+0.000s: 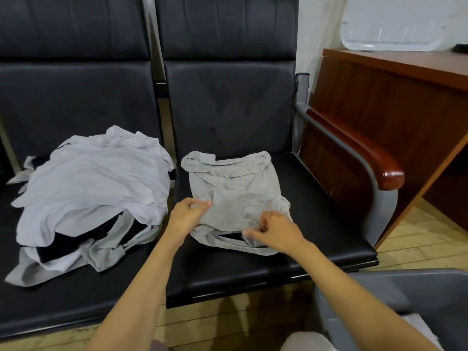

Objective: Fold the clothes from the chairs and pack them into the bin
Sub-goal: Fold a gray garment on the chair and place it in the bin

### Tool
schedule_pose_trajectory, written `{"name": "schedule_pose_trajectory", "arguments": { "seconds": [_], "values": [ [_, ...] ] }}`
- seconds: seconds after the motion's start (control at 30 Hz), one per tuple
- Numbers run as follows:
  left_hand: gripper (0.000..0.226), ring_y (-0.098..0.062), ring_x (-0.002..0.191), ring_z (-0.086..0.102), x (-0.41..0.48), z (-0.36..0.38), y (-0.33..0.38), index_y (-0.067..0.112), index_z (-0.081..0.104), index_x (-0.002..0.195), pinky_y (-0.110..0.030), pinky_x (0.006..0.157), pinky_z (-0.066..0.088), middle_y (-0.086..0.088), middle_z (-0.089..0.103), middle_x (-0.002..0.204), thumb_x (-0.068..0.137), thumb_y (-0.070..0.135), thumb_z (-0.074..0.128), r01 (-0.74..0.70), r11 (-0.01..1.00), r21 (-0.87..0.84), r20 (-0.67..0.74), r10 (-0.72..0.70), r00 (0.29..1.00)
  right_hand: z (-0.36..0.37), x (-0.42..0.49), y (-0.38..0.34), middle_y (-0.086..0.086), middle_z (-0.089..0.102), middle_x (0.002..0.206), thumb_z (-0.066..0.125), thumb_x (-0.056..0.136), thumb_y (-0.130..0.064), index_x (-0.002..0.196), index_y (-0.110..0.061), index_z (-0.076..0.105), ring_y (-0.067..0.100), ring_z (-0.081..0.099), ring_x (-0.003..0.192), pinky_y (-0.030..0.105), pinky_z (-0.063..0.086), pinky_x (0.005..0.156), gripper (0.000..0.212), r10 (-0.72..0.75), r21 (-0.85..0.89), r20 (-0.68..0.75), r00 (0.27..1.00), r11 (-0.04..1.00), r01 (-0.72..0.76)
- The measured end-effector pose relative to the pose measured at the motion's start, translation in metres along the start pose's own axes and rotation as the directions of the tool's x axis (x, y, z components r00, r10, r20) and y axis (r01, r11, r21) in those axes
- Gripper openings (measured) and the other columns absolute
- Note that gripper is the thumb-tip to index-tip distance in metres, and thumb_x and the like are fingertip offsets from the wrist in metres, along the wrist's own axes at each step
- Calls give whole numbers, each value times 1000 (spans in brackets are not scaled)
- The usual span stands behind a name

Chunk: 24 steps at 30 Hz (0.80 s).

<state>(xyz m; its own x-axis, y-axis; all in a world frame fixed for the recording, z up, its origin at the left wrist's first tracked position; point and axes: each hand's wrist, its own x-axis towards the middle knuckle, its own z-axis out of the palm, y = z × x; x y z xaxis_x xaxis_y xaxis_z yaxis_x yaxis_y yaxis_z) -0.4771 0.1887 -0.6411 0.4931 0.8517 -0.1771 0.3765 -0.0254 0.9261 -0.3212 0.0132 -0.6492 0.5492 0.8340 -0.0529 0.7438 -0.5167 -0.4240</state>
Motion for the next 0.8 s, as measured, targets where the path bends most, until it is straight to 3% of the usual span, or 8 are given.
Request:
{"name": "schedule_pose_trajectory", "arguments": {
  "seconds": [0.1,0.17,0.27,0.37,0.5,0.6,0.7,0.8],
  "values": [
    [30,-14,72,58,-6,-6,-4,12,62,73,-21,58,40,-1,61,77,80,39,75,-64,970,236,188,19,982,6,-10,1,0,47,104,61,84,-54,101,-16,43,18,48,91,29,36,65,45,2,-148,38,999,989,4],
    [28,-17,73,60,-10,-5,-5,10,65,75,-23,62,45,-5,63,77,83,35,72,-97,955,280,250,25,968,3,-14,3,7,49,116,56,92,-40,113,-10,42,25,52,101,31,36,68,39,42,-185,7,999,982,-40],
    [25,-24,96,63,-11,-6,0,2,67,101,-36,88,49,-18,67,110,91,24,61,-3,995,-100,215,24,976,-12,-18,7,13,49,123,49,95,-22,123,-6,40,30,54,104,31,38,71,33,128,-216,-9,992,968,-127],
    [28,-21,84,64,-11,-15,9,-5,60,112,-34,79,52,-21,63,110,91,13,54,109,802,-588,206,18,978,-28,-22,10,12,54,113,49,96,-24,119,-8,42,28,55,94,31,39,69,29,219,-165,70,973,965,-205],
    [46,-28,96,65,-14,-28,8,-7,52,123,-32,74,55,-25,61,119,80,8,64,105,733,-672,165,9,986,-26,-37,7,0,46,81,55,92,-35,72,-21,40,21,48,79,27,34,56,29,222,-183,245,944,966,-180],
    [44,-25,92,62,-25,-40,11,3,50,124,-31,67,51,-21,60,112,81,0,60,70,747,-661,113,8,994,-20,-39,6,-1,45,75,53,91,-24,70,-19,38,18,47,74,25,34,54,26,236,121,103,966,961,-247],
    [35,-16,86,61,-39,-53,18,20,57,120,-26,60,47,-3,63,105,90,2,52,61,827,-559,170,43,984,-34,-38,-6,6,49,84,53,89,-15,78,-15,42,16,51,76,33,54,71,16,356,633,18,934,719,-286],
    [24,-10,74,62,-59,-60,18,21,64,116,-22,52,47,-1,68,104,92,17,60,117,939,-325,309,-12,951,-59,-40,-22,5,42,83,51,90,-7,78,-16,40,16,47,80,41,53,83,19,344,790,-30,939,584,-189]
  ]
}}
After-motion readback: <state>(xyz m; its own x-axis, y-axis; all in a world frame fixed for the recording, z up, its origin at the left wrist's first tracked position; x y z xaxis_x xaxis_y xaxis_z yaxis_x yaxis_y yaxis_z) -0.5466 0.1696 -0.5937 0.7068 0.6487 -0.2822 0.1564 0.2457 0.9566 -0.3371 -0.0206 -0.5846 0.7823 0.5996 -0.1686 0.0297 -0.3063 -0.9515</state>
